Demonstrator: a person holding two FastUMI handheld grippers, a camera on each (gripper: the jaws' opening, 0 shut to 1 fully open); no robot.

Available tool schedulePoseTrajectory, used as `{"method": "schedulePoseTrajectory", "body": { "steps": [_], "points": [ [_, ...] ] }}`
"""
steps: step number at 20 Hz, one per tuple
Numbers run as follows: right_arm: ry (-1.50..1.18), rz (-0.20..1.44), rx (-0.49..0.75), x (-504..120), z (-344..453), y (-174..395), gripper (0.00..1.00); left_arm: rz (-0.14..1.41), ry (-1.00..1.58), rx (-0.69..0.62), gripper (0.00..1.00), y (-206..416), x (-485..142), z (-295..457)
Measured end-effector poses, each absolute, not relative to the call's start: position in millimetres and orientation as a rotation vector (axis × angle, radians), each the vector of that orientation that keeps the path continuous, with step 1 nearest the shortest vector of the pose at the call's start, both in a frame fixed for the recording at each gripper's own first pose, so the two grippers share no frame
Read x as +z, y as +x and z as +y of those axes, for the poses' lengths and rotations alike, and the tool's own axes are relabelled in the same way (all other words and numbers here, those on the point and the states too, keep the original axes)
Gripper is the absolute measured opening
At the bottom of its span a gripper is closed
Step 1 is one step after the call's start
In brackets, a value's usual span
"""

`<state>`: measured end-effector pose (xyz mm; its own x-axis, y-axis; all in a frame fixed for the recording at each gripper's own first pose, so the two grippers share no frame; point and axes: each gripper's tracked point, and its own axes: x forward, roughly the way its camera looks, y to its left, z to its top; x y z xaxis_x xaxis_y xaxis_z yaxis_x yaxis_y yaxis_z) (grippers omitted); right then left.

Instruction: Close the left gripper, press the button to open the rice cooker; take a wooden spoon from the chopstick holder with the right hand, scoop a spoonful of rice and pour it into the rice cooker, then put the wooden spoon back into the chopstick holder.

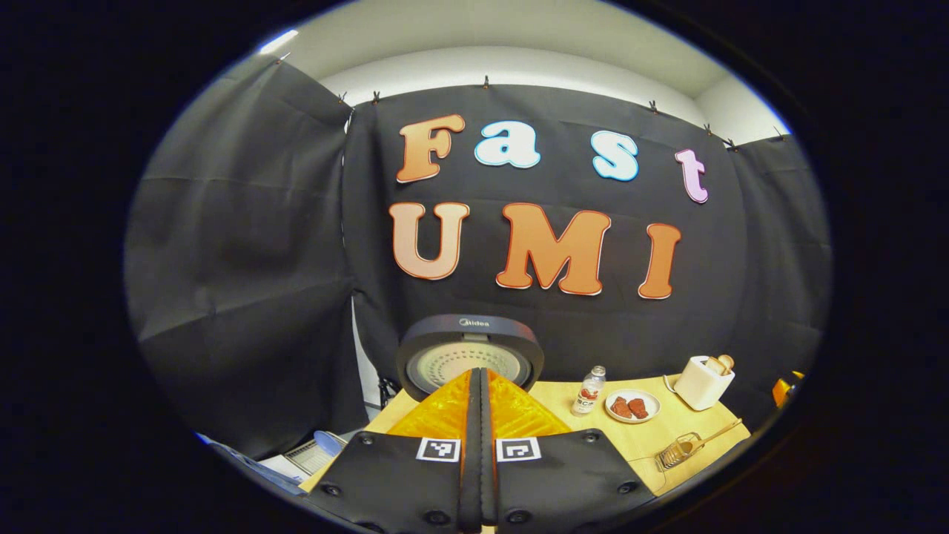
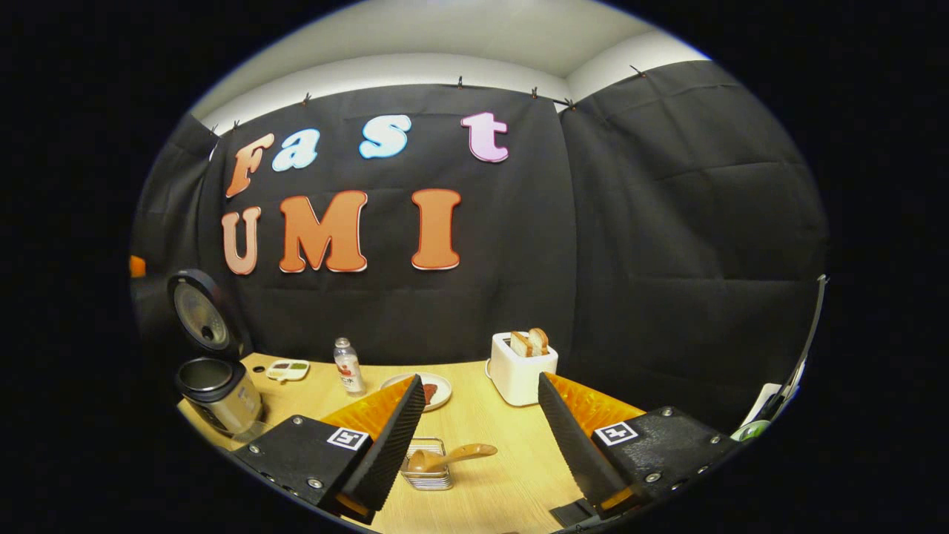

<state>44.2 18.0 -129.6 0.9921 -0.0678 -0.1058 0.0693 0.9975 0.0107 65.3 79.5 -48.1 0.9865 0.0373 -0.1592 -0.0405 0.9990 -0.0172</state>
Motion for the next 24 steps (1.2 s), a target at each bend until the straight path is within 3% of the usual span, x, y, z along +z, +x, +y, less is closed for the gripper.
{"method": "schedulePoseTrajectory", "body": {
  "steps": [4,5,6,10,11,13,15,18,19,20,24],
  "points": [
    [0.138,0.177,-0.067,-177.0,16.5,58.3,0.95,0.080,0.001,0.105,0.07,42.4,-9.4,96.8],
    [0.150,0.199,-0.076,-188.8,14.4,63.2,1.00,0.064,0.009,0.127,0.05,37.6,-3.5,102.0],
    [0.159,0.222,-0.077,-202.2,14.4,64.8,0.95,0.051,0.013,0.147,0.04,32.0,1.6,107.5],
    [0.233,0.298,-0.075,-238.6,17.1,71.3,0.95,0.020,0.003,0.173,0.06,17.8,16.3,110.4],
    [0.260,0.319,-0.073,-247.7,18.1,71.3,0.95,0.027,-0.004,0.166,0.12,17.6,15.2,107.5],
    [0.333,0.352,-0.062,-259.0,24.8,74.4,0.94,0.043,-0.003,0.164,0.41,6.7,13.5,104.1],
    [0.397,0.371,-0.043,-268.7,33.0,77.7,0.89,0.042,0.012,0.183,0.52,0.4,14.8,110.2],
    [0.463,0.415,-0.037,-285.7,37.3,83.9,0.71,0.061,0.012,0.171,0.68,-4.9,6.7,100.6],
    [0.489,0.418,-0.033,-285.3,39.2,86.3,0.75,0.067,0.017,0.180,0.73,-5.2,2.9,102.7],
    [0.512,0.410,-0.028,-282.6,40.2,88.7,0.60,0.071,0.021,0.191,0.79,-7.6,3.5,105.3],
    [0.588,0.413,0.021,-276.9,54.3,97.8,0.37,0.087,0.040,0.216,1.00,-5.6,-7.2,114.2]
  ]
}}
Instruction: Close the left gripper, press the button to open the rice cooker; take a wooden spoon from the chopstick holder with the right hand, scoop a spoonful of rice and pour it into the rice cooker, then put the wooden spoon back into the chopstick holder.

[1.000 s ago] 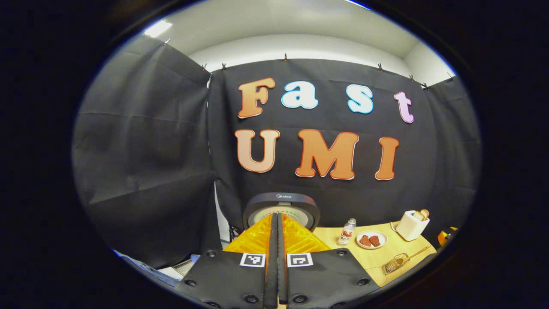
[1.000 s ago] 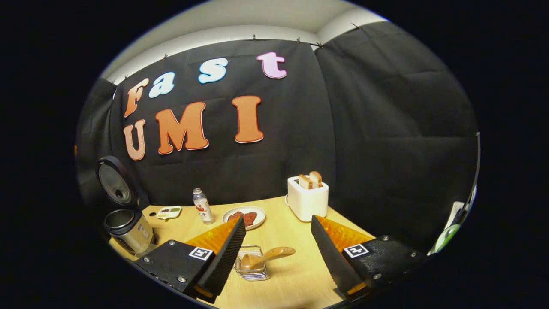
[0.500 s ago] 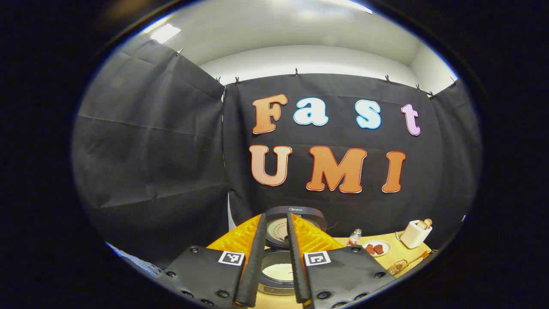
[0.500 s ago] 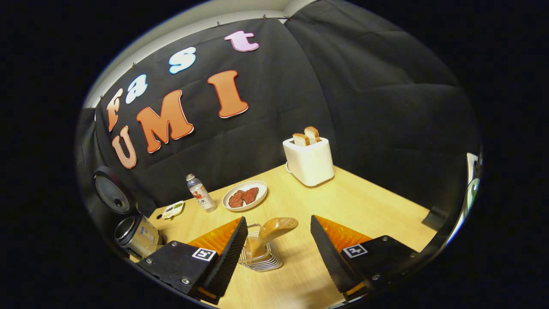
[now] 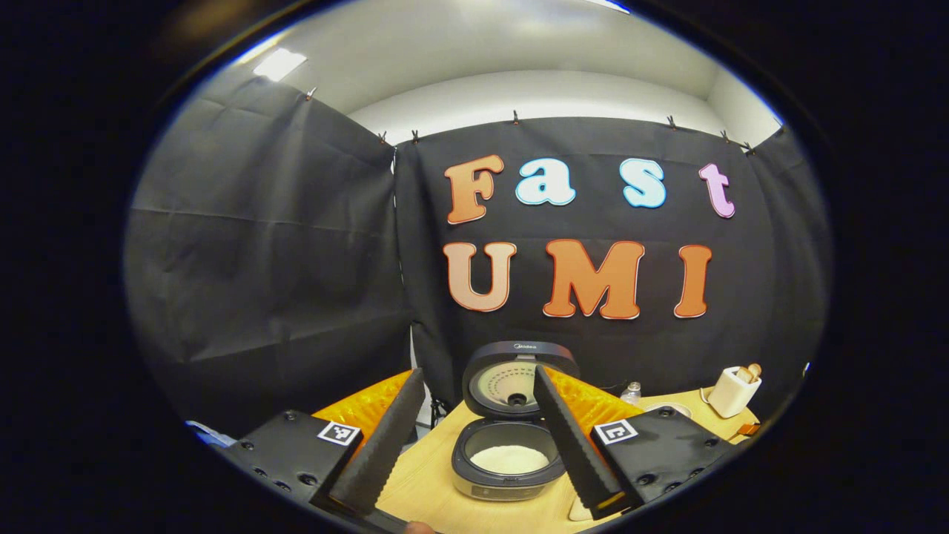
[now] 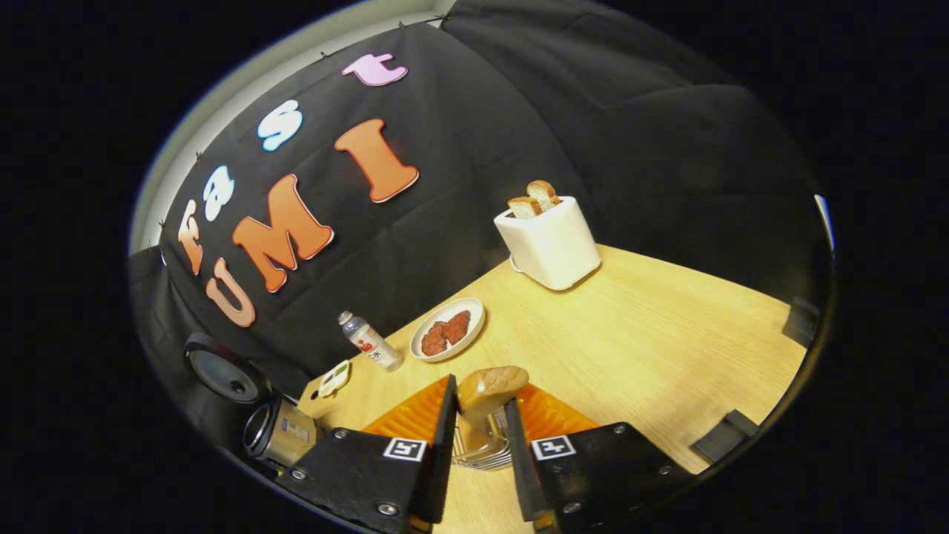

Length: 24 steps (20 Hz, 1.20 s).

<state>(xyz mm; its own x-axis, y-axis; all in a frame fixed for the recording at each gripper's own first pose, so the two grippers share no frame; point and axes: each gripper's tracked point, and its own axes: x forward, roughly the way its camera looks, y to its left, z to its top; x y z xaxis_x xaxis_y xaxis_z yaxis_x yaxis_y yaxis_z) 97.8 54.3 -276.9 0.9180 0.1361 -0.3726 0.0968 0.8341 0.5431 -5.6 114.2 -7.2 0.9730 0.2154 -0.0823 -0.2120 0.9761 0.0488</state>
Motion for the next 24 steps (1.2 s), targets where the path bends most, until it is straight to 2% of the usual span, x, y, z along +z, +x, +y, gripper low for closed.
{"method": "schedulePoseTrajectory", "body": {
  "steps": [1,4,6,14,17,23,24],
  "points": [
    [0.625,0.407,0.023,-271.5,57.6,102.3,0.34,0.094,0.038,0.210,1.00,-3.3,-8.6,114.7],
    [0.621,0.410,0.010,-273.1,65.5,110.5,0.13,0.104,0.033,0.195,1.00,4.7,-14.4,122.4],
    [0.595,0.411,0.019,-266.2,74.6,111.6,0.07,0.113,0.037,0.185,1.00,11.2,-16.8,128.3],
    [0.379,0.274,0.060,-181.6,103.1,94.2,0.05,0.107,0.041,0.082,1.00,41.2,-18.4,136.6],
    [0.341,0.222,0.111,-145.9,129.9,75.6,0.05,0.113,0.055,0.042,1.00,50.0,-23.3,140.9],
    [0.302,0.196,0.246,-118.2,208.8,38.6,0.05,0.114,0.020,-0.014,0.96,59.1,-26.7,151.0],
    [0.298,0.199,0.270,-120.0,222.3,34.7,0.05,0.113,0.026,-0.018,0.99,59.1,-28.0,154.8]
  ]
}}
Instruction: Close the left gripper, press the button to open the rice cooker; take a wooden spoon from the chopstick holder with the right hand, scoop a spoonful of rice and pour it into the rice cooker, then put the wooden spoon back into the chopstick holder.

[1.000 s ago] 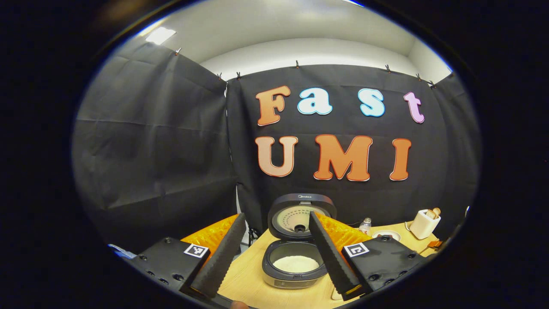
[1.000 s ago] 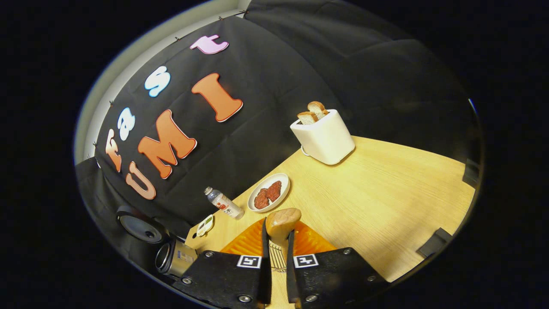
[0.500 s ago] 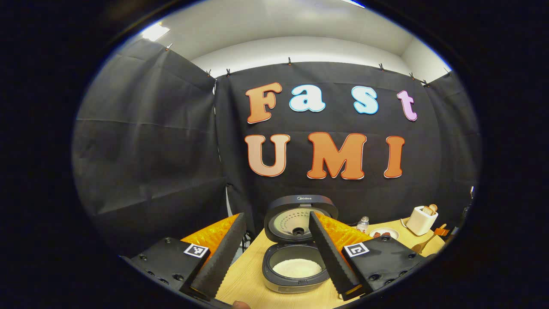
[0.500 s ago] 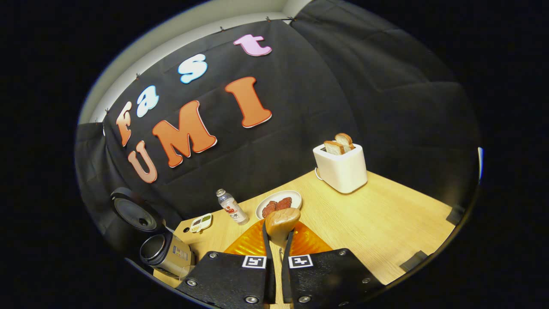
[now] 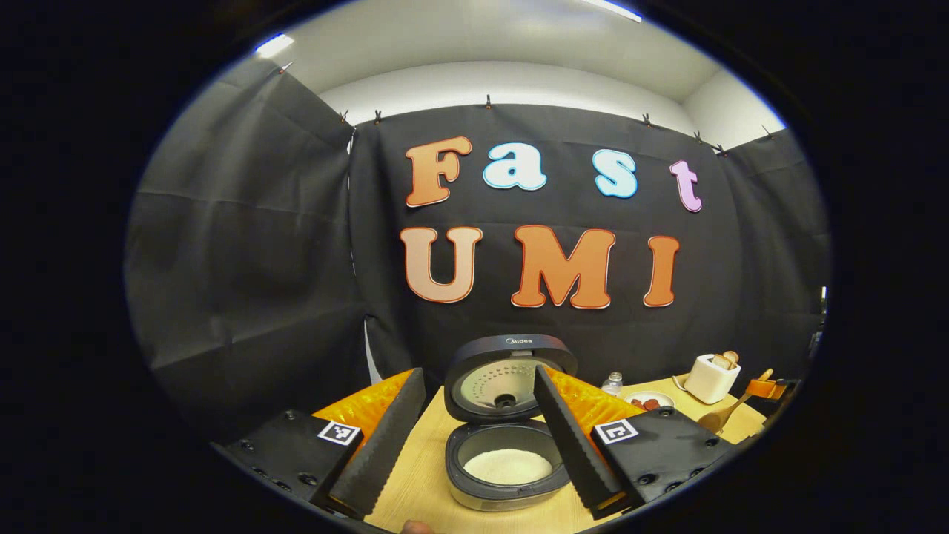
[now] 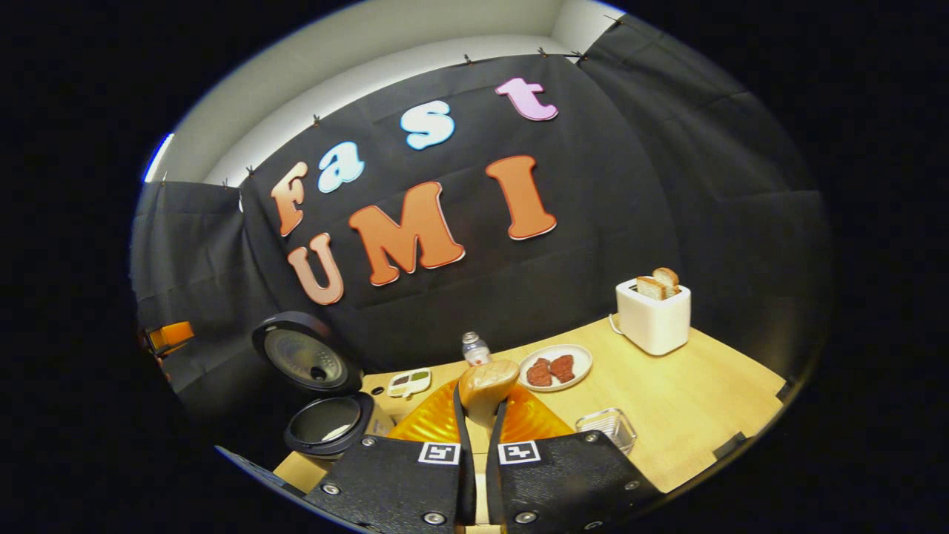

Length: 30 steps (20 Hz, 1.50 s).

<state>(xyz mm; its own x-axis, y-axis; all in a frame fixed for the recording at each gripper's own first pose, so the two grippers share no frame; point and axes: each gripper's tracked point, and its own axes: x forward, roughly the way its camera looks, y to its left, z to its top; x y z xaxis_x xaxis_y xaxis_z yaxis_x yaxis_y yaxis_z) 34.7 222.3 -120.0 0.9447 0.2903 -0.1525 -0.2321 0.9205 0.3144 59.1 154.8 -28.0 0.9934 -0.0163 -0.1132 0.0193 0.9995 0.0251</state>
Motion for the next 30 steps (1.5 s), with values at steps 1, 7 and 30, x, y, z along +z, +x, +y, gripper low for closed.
{"method": "schedulePoseTrajectory", "body": {
  "steps": [1,7,30],
  "points": [
    [0.289,0.207,0.289,-126.0,235.2,31.3,0.05,0.114,0.032,-0.022,0.99,60.0,-28.7,157.8],
    [0.109,0.314,0.326,-196.0,278.4,22.3,0.05,0.137,0.048,-0.036,0.97,58.2,-39.7,178.5],
    [0.409,0.589,0.271,-274.9,312.7,-1.9,0.05,0.171,0.065,-0.010,0.99,65.9,-57.6,218.7]
  ]
}}
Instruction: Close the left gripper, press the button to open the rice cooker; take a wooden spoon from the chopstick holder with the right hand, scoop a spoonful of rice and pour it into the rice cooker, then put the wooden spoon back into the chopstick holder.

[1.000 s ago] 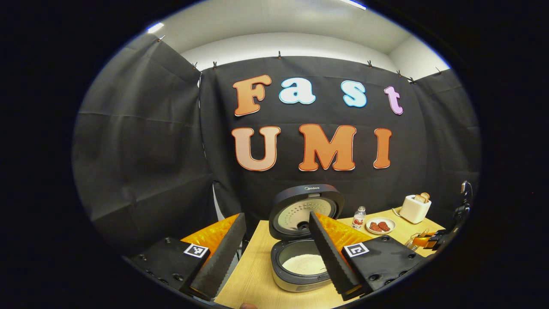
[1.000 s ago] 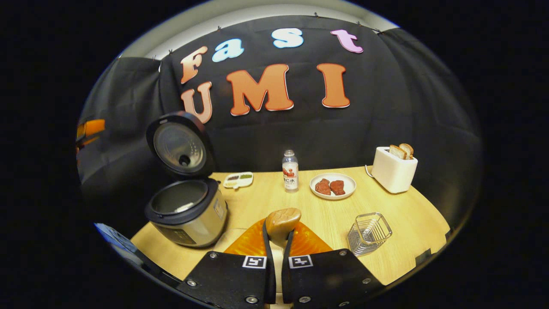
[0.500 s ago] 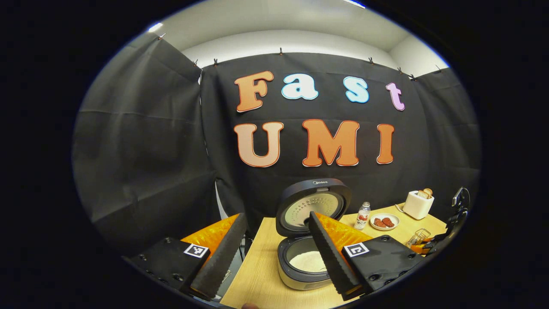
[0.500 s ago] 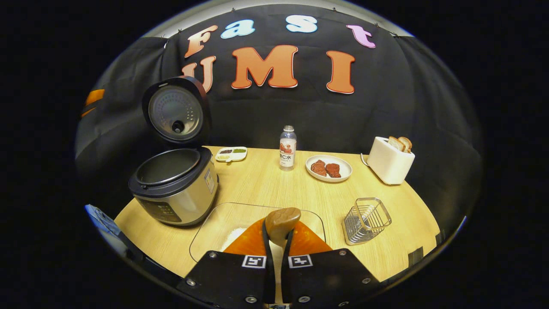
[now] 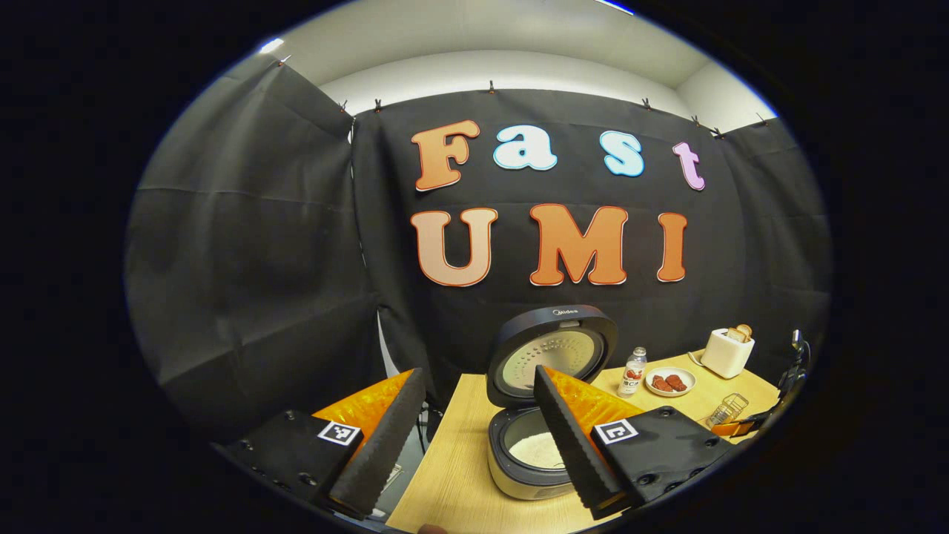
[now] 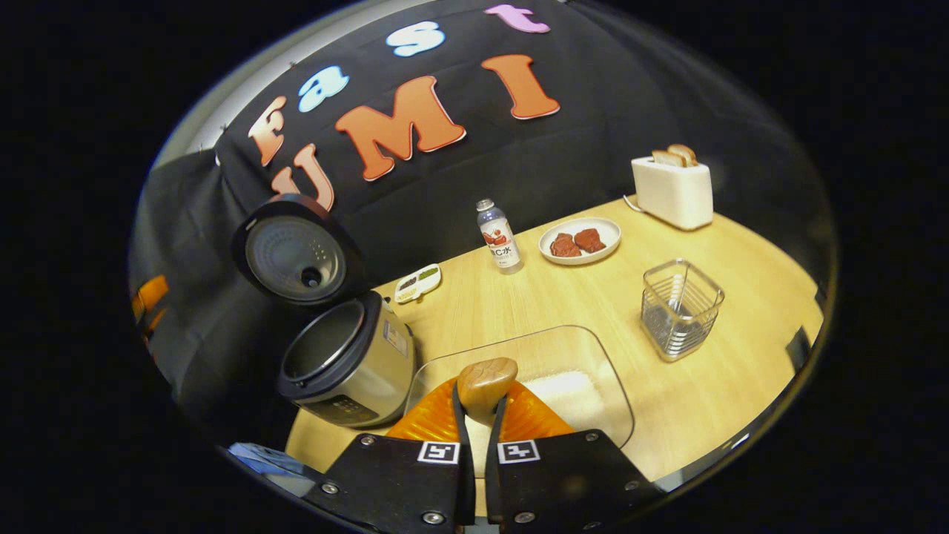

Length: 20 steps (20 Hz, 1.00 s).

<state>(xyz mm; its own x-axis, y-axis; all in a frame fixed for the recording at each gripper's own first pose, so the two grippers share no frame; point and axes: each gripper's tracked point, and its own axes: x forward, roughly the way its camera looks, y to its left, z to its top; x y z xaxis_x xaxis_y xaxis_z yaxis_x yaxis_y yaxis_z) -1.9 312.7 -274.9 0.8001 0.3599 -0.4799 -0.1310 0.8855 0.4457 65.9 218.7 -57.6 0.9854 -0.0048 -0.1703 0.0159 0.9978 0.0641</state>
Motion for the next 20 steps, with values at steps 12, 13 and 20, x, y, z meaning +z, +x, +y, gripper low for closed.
{"method": "schedulePoseTrajectory", "body": {
  "steps": [12,13,20],
  "points": [
    [0.937,0.655,0.146,-298.6,297.0,-1.3,0.05,0.145,0.087,0.007,0.96,65.9,-50.2,222.1],
    [0.987,0.648,0.136,-295.5,291.0,-1.4,0.05,0.143,0.085,0.007,1.00,65.5,-49.8,221.5],
    [1.196,0.581,0.057,-274.1,258.9,3.8,0.05,0.133,0.071,-0.008,1.00,65.4,-46.6,212.2]
  ]
}}
